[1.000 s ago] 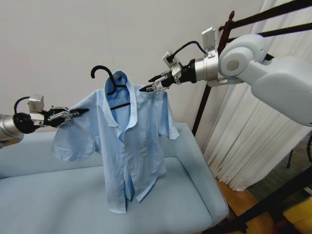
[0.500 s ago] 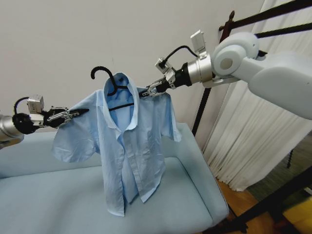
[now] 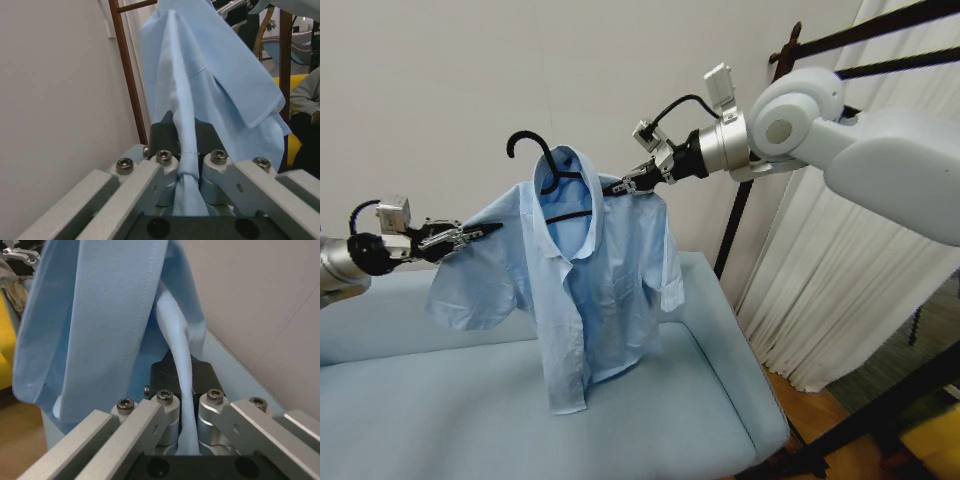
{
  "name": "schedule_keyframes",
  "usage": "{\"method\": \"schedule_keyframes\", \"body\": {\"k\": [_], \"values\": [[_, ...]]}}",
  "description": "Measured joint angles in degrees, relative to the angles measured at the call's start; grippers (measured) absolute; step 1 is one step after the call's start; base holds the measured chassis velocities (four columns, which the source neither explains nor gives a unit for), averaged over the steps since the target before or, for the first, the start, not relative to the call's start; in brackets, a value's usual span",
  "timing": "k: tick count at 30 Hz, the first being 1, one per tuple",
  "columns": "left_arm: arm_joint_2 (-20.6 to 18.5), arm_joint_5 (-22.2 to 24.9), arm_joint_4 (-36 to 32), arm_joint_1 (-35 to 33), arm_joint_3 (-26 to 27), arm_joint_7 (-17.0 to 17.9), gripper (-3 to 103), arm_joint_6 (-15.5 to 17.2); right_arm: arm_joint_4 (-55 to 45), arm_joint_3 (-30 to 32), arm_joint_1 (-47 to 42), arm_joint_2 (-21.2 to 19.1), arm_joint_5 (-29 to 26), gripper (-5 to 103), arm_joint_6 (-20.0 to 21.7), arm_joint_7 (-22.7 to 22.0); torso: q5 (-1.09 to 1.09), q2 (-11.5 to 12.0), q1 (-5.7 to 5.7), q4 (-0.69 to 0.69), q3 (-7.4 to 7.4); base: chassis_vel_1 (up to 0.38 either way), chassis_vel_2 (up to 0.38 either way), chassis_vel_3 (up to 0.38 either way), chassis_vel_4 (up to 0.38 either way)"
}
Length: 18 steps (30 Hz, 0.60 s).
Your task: Pick up the clothes from the sofa and hang them on the clothes hanger.
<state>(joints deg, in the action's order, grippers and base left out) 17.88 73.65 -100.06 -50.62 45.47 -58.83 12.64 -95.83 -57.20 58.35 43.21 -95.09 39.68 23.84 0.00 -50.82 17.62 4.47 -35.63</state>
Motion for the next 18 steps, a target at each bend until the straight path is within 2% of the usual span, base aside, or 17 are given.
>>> {"method": "schedule_keyframes", "body": {"k": [3,5,8,9,12,14,15,18], "values": [[0.08,0.17,-0.05,0.11,-0.15,2.29,16,-0.44,-0.26,0.19,-0.12,-0.23,-0.79,2,-0.01,-0.06,0.01,0.0,0.0,0.0,0.0,0.0,0.0,0.0,0.0],[0.11,0.22,-0.08,0.11,-0.19,2.84,16,-0.47,-0.31,0.24,-0.13,-0.27,-0.97,2,-0.03,-0.06,0.0,0.0,0.0,0.0,0.0,0.0,0.0,0.0,0.0],[0.26,0.36,-0.01,0.15,-0.24,4.06,32,-0.52,-0.59,0.45,-0.36,-0.58,-1.35,2,-0.2,0.06,0.0,0.0,0.0,0.0,0.0,0.0,0.0,0.0,0.0],[0.28,0.37,0.05,0.17,-0.21,4.42,32,-0.52,-0.73,0.63,-0.53,-0.7,-1.53,2,-0.23,0.13,0.0,0.0,0.0,0.0,0.0,0.0,0.0,0.0,0.0],[0.28,0.52,0.11,0.23,0.1,5.76,44,-0.31,-1.32,1.46,-1.28,-1.16,-2.18,2,-0.38,0.01,0.0,0.0,0.0,0.0,0.0,0.0,0.0,0.0,0.0],[0.24,0.74,0.0,0.54,0.32,8.79,54,0.06,-2.22,2.65,-2.12,-1.53,-3.63,2,-0.73,-1.45,0.01,0.0,0.0,0.0,0.0,0.0,0.0,0.0,0.0],[0.24,0.74,0.0,0.54,0.32,8.79,54,0.06,-2.22,2.65,-2.12,-1.53,-3.63,2,-0.73,-1.45,0.01,0.0,0.0,0.0,0.0,0.0,0.0,0.0,0.0],[0.58,1.87,-1.49,0.98,0.41,16.61,71,0.35,-3.07,5.41,-3.83,-1.79,-6.83,2,-1.22,-5.47,0.0,0.0,0.0,-0.01,0.0,0.0,0.0,0.0,0.0]]}}
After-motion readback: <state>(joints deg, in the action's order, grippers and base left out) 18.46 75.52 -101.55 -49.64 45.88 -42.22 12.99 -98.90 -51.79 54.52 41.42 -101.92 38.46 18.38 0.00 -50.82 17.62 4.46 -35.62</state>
